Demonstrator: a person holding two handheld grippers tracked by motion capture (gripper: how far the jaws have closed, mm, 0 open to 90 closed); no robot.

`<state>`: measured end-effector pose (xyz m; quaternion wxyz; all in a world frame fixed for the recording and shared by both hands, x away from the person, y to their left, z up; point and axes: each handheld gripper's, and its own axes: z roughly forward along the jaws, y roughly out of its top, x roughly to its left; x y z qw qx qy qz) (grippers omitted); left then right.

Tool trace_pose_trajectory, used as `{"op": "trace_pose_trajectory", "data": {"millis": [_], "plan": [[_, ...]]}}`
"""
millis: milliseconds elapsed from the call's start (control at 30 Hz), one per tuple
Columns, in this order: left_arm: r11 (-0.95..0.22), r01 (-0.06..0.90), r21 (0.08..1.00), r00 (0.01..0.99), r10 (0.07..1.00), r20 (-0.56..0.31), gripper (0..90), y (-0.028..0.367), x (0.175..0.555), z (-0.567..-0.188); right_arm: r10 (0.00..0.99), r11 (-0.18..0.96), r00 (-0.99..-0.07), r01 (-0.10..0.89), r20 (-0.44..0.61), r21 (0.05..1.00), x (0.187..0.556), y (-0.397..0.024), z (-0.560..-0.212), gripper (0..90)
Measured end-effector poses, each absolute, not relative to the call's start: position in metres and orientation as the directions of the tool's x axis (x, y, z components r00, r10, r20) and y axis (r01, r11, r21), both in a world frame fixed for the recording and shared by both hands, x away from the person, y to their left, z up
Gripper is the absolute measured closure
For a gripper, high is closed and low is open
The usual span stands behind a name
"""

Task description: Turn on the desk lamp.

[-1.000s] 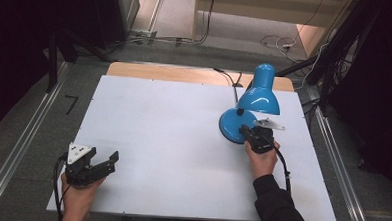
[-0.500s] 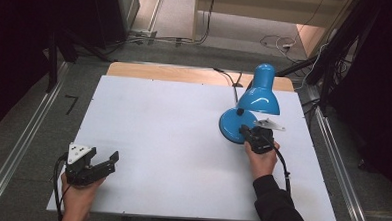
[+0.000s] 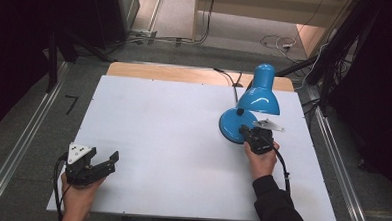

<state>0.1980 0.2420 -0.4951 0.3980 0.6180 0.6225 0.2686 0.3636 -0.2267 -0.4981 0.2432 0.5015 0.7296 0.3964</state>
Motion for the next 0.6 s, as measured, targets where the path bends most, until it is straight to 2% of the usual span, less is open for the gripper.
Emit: {"op": "trace_pose_trajectory", "data": {"millis": [600], "plan": [[0.091, 0.555, 0.827, 0.081, 0.983, -0.163, 22.0, 0.2417, 0.1980, -0.4950, 0.924, 0.187, -0.381, 0.530, 0.035, 0.827, 0.3618, -0.2265, -0.4998, 87.5]]}}
